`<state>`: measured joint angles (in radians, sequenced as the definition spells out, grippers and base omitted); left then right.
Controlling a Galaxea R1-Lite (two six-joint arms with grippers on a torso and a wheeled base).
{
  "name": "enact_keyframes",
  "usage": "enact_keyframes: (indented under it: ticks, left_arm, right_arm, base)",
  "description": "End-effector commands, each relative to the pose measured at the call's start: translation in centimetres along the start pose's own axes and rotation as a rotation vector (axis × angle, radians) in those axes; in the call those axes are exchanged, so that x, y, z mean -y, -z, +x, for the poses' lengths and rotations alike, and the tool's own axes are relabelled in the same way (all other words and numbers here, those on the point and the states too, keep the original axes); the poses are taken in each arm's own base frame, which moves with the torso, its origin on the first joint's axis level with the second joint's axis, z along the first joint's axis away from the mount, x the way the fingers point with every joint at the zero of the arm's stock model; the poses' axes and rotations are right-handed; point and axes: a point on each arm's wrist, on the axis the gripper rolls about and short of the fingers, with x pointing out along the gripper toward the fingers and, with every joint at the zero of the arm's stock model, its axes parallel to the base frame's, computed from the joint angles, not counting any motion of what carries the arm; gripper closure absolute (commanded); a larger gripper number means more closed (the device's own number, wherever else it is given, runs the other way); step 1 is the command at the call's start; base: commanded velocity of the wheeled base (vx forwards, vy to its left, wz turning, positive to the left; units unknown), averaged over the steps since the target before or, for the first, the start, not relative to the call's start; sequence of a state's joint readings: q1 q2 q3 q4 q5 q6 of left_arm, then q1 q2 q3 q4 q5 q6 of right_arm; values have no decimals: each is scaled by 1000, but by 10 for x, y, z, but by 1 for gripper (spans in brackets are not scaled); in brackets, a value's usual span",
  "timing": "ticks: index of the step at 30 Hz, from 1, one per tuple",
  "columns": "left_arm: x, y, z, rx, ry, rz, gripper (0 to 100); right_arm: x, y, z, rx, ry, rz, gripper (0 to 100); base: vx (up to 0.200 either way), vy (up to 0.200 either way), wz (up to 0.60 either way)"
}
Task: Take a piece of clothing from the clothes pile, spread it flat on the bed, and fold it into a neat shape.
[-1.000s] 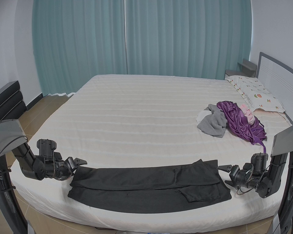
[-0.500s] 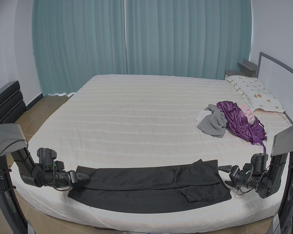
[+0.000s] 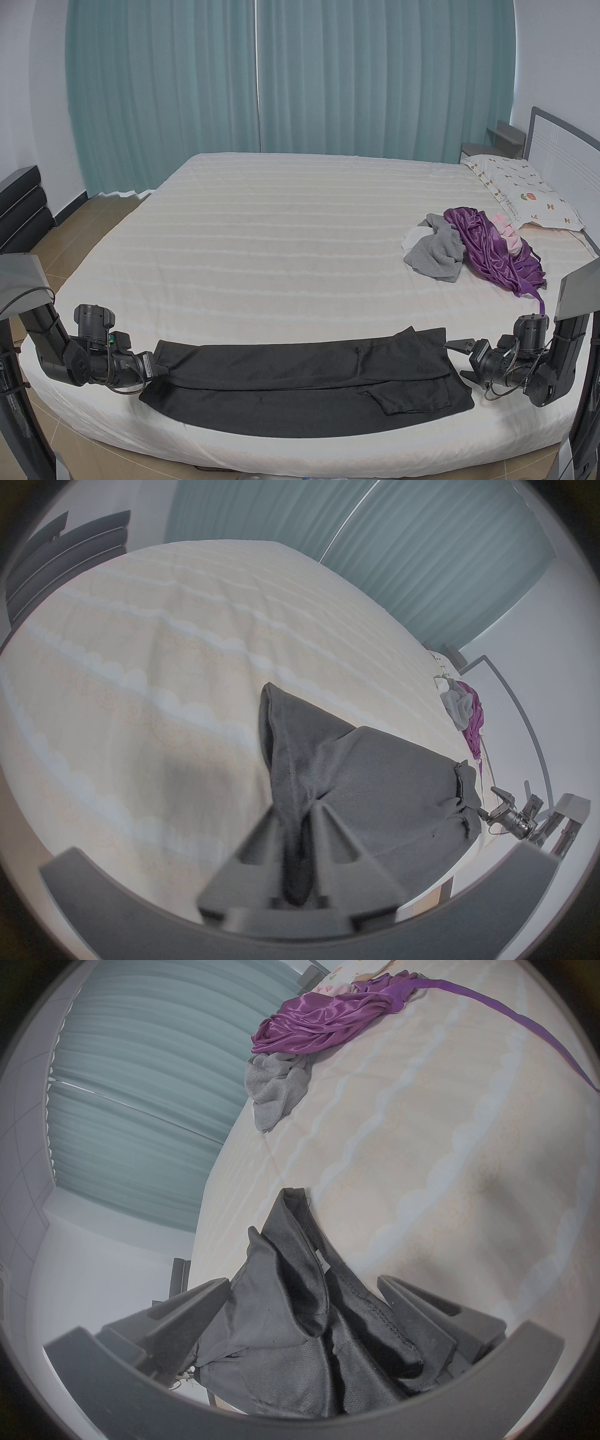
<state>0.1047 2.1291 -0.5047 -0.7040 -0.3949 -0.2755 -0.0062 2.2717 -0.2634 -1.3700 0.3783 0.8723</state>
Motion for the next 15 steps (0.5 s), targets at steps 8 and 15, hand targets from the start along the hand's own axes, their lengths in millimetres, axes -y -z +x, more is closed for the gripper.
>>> enact_keyframes:
  ticks: [8, 15]
  left_arm:
    - [4, -5, -10, 36, 4, 11, 100]
    - [3, -5, -8, 31, 5, 9, 100]
  right_arm:
    - [0, -2, 0, 7, -2, 6, 0]
    - [-1, -5, -3, -1, -24, 36, 0]
  base:
    - [0, 0, 0]
    - [0, 0, 0]
